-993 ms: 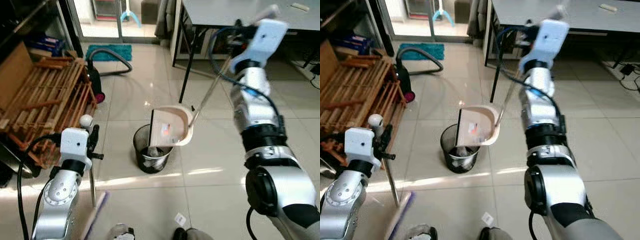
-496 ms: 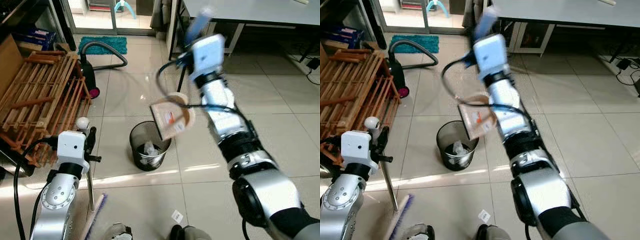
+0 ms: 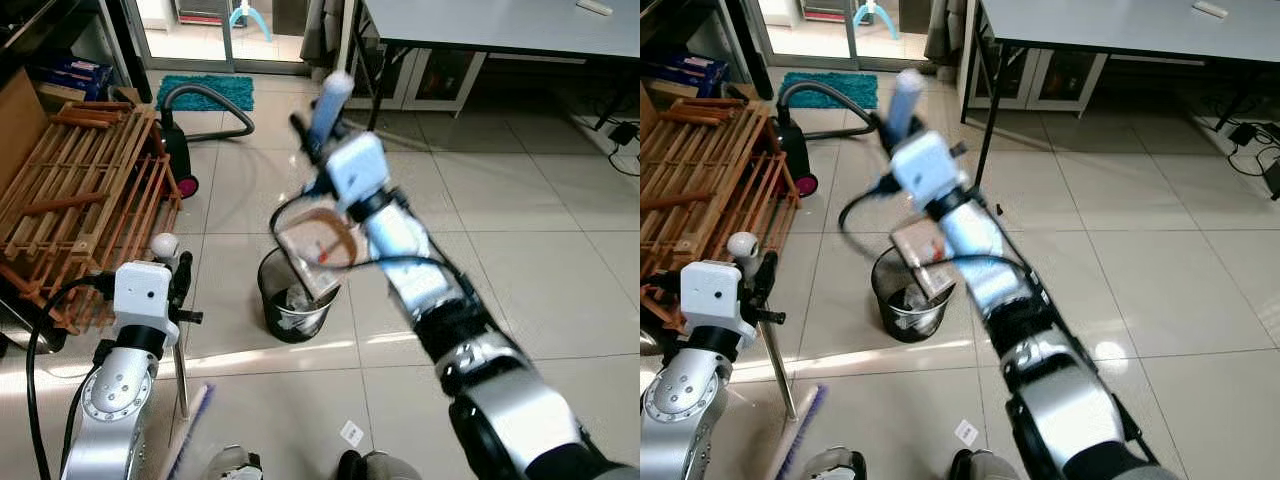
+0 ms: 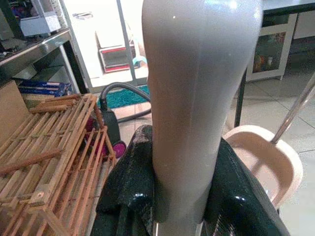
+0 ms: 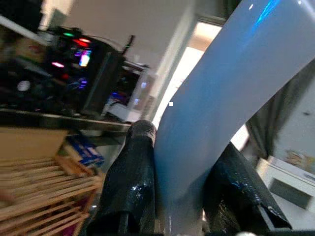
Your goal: Sweep floor
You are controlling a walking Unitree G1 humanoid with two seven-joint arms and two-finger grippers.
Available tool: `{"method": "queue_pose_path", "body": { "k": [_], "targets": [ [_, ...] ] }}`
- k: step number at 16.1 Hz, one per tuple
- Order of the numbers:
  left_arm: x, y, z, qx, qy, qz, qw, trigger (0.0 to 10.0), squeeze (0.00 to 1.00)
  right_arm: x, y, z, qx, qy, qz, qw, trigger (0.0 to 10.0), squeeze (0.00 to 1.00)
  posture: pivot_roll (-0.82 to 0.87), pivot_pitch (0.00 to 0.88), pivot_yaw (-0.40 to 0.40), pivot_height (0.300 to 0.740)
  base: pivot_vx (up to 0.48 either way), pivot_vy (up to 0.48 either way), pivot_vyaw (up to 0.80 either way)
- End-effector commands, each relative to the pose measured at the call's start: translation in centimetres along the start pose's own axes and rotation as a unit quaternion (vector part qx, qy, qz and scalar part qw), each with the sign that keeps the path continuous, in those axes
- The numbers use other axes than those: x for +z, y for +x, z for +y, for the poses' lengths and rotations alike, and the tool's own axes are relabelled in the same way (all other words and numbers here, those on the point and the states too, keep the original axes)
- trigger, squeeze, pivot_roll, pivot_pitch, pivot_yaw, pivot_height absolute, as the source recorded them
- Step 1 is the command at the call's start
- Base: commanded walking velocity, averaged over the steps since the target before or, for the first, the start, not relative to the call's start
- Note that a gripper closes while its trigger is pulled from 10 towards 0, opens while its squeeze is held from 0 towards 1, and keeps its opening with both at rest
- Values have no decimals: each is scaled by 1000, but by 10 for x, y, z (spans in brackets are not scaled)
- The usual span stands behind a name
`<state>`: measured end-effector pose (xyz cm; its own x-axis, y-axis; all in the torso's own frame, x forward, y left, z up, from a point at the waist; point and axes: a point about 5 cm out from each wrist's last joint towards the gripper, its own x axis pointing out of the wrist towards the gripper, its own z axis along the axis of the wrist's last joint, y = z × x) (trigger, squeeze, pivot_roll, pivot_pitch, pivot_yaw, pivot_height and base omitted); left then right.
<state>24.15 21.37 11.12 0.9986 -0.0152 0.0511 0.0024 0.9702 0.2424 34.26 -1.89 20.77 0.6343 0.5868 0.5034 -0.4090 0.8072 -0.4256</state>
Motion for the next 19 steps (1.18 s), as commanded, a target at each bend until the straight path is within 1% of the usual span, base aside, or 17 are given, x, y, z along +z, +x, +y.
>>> {"method": "queue_pose_path", "body": {
  "k": [1, 2, 5, 6, 8, 10, 12, 14, 15, 16, 17, 18, 19],
  "targets": [
    [8, 0, -1, 0, 10, -20, 1000, 10000, 0, 17, 4, 4, 27, -25, -58, 998, 10000, 0, 77, 121, -78, 740, 0, 0, 0],
    [8, 0, -1, 0, 9, -20, 1000, 10000, 0, 17, 2, 9, 41, -32, -62, 997, 10000, 0, 76, 120, -79, 740, 0, 0, 0],
    [8, 0, -2, -1, 8, -21, 1000, 10000, 0, 18, 0, 12, 53, -44, -68, 995, 10000, 0, 73, 120, -78, 740, 0, 0, 0],
    [8, 0, -3, -3, 7, -21, 1000, 10000, 0, 18, -2, 18, 73, -58, -76, 993, 10000, 0, 70, 119, -76, 740, 0, 0, 0],
    [8, 0, -4, -5, 6, -22, 1000, 10000, 0, 18, -5, 23, 90, -68, -80, 990, 10000, 0, 70, 119, -77, 740, 0, 0, 0],
    [9, 1, -7, -8, 5, -23, 1000, 10000, 0, 18, -13, 33, 119, -79, -92, 985, 10000, 0, 69, 120, -78, 740, 0, 0, 0],
    [10, 2, -8, -10, 4, -23, 1000, 10000, 0, 20, -13, 31, 111, -80, -98, 986, 10000, 0, 65, 118, -75, 740, 0, 0, 0],
    [11, 5, -9, -13, 4, -26, 1000, 10000, 0, 28, -6, 14, 66, -70, -115, 989, 10000, 0, 64, 118, -71, 740, 0, 0, 0],
    [12, 7, -11, -16, 2, -29, 999, 10000, 0, 38, -1, -4, 25, -67, -132, 989, 10000, 0, 59, 122, -65, 740, 0, 0, 0],
    [12, 8, -11, -18, -1, -29, 999, 10000, 0, 44, 2, -14, 5, -71, -139, 988, 10000, 0, 53, 116, -60, 740, 0, 0, 0],
    [13, 11, -15, -28, -7, -31, 999, 10000, 0, 54, 4, -35, -27, -88, -154, 984, 10000, 0, 43, 115, -48, 740, 0, 0, 0],
    [13, 13, -17, -34, -7, -31, 999, 10000, 0, 59, 4, -47, -44, -99, -159, 981, 10000, 0, 40, 118, -44, 740, 0, 0, 0],
    [12, 18, -23, -48, -11, -28, 998, 10000, 0, 69, 0, -76, -83, -126, -162, 975, 10000, 0, 21, 117, -25, 740, 0, 0, 0]
  ]
}}
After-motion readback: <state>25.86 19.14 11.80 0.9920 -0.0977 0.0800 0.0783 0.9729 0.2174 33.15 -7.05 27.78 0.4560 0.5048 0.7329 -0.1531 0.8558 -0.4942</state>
